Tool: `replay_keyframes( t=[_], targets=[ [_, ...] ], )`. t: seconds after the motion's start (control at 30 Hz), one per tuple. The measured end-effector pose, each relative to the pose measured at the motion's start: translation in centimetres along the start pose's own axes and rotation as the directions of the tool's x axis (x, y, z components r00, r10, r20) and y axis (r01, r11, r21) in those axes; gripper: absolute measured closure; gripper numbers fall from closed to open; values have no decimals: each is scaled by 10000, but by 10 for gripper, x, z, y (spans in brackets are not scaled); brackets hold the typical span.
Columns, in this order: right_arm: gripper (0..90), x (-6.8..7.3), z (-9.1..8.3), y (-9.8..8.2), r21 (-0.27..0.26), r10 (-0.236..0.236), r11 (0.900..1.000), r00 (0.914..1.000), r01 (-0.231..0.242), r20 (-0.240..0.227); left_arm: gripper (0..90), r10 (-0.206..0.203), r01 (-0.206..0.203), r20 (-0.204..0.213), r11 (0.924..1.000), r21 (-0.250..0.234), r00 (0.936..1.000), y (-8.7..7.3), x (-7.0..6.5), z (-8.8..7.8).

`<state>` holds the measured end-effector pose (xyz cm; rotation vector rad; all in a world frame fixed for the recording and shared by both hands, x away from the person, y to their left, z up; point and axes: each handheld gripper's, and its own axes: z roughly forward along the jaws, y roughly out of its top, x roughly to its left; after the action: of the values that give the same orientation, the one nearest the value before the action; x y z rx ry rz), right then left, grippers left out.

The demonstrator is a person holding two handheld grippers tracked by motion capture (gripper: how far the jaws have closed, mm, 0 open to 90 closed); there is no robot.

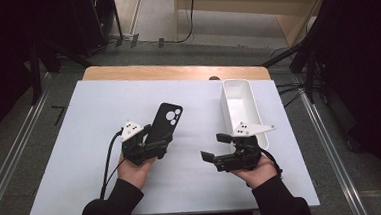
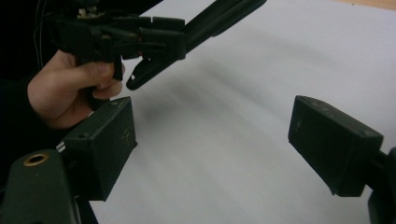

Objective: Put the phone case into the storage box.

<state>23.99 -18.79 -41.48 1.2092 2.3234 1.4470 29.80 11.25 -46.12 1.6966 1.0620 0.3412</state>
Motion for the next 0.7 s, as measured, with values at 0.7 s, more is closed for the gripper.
replay_keyframes(
  t=[0.7],
  targets=[
    [140, -8, 17, 31, -118, 854, 9963, 9963, -854, -28, 142, -38, 39, 39, 9999, -105, 10000, -5, -10, -1]
  ],
)
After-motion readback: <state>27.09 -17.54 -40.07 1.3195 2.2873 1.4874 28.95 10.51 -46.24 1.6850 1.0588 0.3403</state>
